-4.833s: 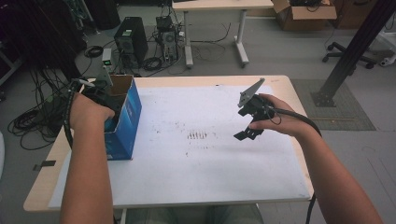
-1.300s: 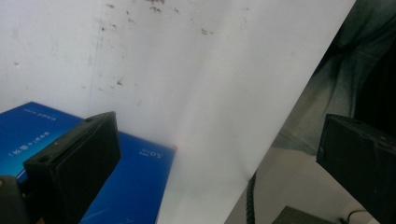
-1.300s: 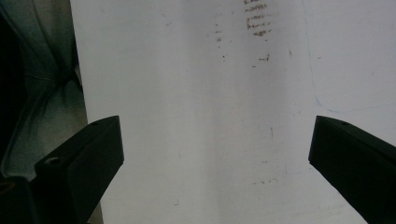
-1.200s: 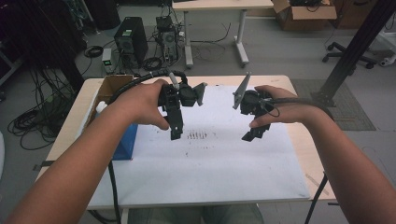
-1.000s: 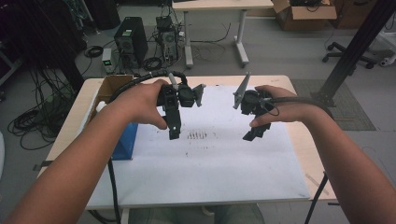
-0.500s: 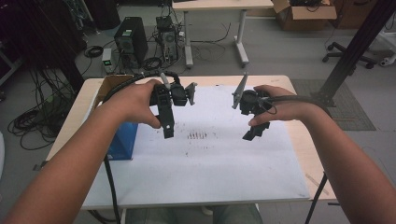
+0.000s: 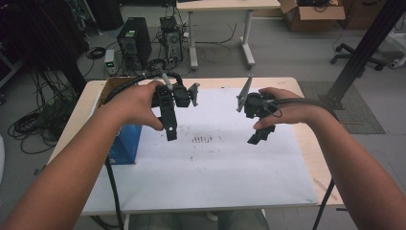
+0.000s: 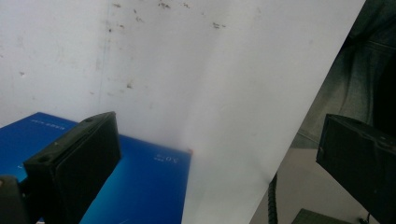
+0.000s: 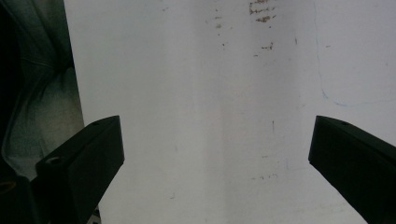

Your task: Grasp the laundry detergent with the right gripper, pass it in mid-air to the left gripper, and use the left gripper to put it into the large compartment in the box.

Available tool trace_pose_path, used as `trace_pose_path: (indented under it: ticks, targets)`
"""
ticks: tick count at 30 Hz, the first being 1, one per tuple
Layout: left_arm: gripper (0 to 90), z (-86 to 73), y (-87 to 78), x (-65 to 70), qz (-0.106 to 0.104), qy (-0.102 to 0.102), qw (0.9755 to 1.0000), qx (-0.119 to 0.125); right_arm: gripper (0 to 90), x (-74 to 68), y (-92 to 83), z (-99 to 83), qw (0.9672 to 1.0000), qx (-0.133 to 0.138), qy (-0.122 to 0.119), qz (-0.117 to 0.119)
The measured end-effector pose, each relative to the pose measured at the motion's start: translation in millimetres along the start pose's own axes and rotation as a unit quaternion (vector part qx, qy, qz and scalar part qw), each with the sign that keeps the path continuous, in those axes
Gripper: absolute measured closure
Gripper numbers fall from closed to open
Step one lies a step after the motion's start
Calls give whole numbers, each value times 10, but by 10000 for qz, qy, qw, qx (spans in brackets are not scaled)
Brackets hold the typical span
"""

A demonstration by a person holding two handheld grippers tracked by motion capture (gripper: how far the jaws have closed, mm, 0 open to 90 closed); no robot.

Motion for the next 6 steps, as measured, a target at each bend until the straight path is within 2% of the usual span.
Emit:
trace_pose_path:
  ticks: [6]
  targets:
    - [2, -6, 0, -29, -22, 32, 10000, -10, 34, 9, 4, 5, 10000, -34, 0, 10]
Point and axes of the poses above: each handheld gripper's, and its own axes: y roughly forward along the jaws, z roughly out of its top, x roughly to its right, the point moved 8 cm from there along y, roughly forward along the jaws, and after that the axes turned 13 degrees about y, right-handed, at the moved point
